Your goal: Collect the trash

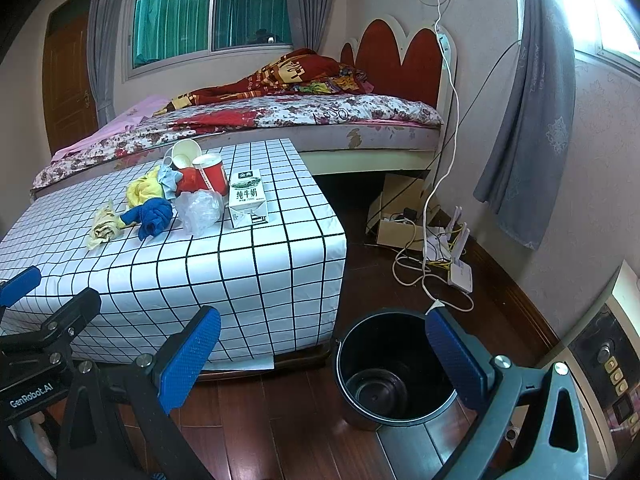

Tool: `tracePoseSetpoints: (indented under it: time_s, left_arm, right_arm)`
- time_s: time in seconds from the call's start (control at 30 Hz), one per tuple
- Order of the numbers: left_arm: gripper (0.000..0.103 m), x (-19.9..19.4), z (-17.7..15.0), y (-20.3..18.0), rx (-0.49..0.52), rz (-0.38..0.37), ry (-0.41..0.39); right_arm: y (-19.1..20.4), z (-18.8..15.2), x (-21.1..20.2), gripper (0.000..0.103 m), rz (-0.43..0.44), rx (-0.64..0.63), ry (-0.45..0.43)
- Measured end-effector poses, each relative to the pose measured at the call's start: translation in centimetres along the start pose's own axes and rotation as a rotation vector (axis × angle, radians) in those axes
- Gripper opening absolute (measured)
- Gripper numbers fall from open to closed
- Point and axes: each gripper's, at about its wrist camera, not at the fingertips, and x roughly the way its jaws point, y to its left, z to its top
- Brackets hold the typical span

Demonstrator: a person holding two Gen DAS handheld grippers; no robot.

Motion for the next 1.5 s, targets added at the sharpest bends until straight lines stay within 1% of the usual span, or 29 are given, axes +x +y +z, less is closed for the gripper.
tracePoseSetpoints:
  time_s: [0.57,0.73,0.93,1.1,1.27,1.33,1.37,1.4,1.5]
  left_arm:
    - [0.102,-0.5,0.1,-0.1,-0.004,0.002,0.004]
    - [0.102,-0.2,0.4,0.6,-0.007,0.006,0.007]
    - [0.102,0.5,0.6,2.2,-0.027,0.032,0.018]
    - [0.102,1.5,0.7,4.6,-0.046,0.078,0.019]
    - [0.102,3.1,1.3,8.2,-0.096,0.113,0.014]
    - [0.102,4.2,1.4,9.6,-0.119,0.117,0.032]
    - [0.102,4.7,1.5,10.1,-0.128,0.118,0.034]
    - [0.102,5.2,1.6,10.6,-0.132,0.126,0.034]
    - [0.102,6.6,1.9,11.8,-0.152,0.145,0.031]
  right_arm:
    - [0.2,-0.3,-0.1,0.103,0.000,-0.001,0.001]
    - [0.4,-0.5,-0.1,0.103,0.005,-0.004,0.004]
    - [0.7,0.0,0.5,0.103,0.025,-0.015,0.001]
    - [1.7,1.0,1.6,0.103,0.070,-0.043,-0.018]
    - [3.7,2.3,3.5,0.103,0.142,-0.090,-0.046]
    - [4.8,3.2,4.7,0.103,0.183,-0.096,-0.051]
    - [5.4,3.6,5.2,0.101,0.200,-0.099,-0.052]
    - [5.9,4.0,5.9,0.096,0.222,-0.103,-0.052]
    - [8.1,5.2,8.1,0.086,0.273,-0.124,-0.042]
